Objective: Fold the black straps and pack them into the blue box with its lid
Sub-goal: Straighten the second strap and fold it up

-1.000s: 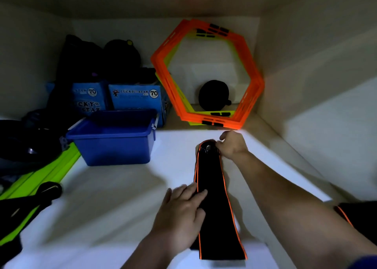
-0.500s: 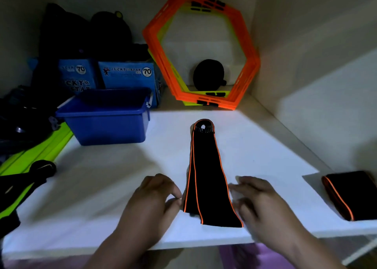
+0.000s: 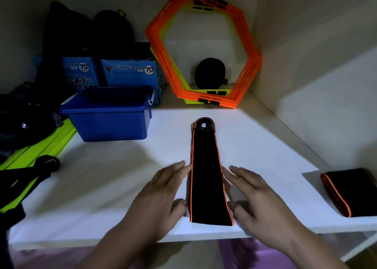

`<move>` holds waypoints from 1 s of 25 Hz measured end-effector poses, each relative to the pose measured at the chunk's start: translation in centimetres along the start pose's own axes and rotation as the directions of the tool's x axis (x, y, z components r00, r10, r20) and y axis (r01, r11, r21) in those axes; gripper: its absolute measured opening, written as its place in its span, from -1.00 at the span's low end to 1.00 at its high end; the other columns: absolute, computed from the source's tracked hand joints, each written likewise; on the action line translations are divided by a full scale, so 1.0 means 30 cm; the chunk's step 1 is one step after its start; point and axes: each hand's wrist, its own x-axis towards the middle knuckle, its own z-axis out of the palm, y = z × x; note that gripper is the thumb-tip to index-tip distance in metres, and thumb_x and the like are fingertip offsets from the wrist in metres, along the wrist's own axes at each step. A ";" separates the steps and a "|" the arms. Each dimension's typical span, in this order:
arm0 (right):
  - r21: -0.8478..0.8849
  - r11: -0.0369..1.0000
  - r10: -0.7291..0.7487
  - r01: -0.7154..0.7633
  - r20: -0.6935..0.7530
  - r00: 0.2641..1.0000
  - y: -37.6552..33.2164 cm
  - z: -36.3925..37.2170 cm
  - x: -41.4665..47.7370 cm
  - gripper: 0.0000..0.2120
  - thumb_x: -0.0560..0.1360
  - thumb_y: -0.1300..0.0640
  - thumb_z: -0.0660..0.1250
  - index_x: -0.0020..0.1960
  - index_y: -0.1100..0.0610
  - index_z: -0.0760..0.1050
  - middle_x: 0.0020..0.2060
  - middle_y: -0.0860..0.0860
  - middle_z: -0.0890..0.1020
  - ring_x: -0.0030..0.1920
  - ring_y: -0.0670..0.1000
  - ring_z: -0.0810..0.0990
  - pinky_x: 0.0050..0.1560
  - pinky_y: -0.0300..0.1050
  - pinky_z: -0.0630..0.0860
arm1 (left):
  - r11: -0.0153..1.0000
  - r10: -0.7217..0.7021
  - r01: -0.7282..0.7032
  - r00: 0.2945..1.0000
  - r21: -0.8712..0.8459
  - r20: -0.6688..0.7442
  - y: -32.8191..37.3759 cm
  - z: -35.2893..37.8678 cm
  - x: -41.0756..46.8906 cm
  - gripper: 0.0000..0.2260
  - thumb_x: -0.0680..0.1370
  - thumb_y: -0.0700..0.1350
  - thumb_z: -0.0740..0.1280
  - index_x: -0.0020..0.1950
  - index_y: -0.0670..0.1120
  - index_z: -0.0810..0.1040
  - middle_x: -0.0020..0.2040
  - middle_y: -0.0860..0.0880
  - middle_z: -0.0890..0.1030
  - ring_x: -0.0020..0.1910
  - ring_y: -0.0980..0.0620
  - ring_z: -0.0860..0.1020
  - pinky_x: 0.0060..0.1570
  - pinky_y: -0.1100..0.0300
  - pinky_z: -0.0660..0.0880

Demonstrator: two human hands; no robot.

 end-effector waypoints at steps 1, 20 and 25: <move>-0.010 0.997 -0.079 0.080 0.067 0.995 0.008 -0.015 0.012 -0.33 0.45 -0.06 0.15 0.58 -0.11 0.23 0.59 -0.21 0.17 0.60 -0.20 0.05 0.54 -0.29 0.10 | 0.995 0.102 -0.103 0.993 0.008 0.067 -0.006 -0.014 0.020 -0.35 0.53 -0.06 0.22 0.61 0.13 0.11 0.62 0.22 0.07 0.59 0.23 0.01 0.50 0.29 0.12; 0.363 0.930 0.014 -0.064 0.140 0.990 0.039 0.004 0.157 -0.55 0.54 -0.25 0.18 -0.13 0.13 0.56 -0.24 0.00 0.60 -0.09 -0.02 0.51 0.02 0.01 0.50 | 0.919 -0.189 0.193 0.981 -0.344 0.044 -0.005 -0.011 0.132 -0.82 0.56 0.10 0.29 -0.09 0.02 0.59 -0.23 0.08 0.70 -0.21 0.08 0.62 -0.15 0.06 0.50; 0.511 0.829 0.214 -0.227 0.086 0.973 0.023 0.033 0.197 -0.59 0.55 -0.08 0.35 -0.30 0.19 0.38 -0.44 -0.04 0.38 -0.38 -0.04 0.33 -0.25 -0.06 0.31 | 0.871 -0.333 0.318 0.943 -0.374 0.027 0.008 0.000 0.175 -0.77 0.46 0.11 0.37 -0.15 -0.05 0.63 -0.29 -0.01 0.69 -0.27 0.03 0.59 -0.19 0.05 0.49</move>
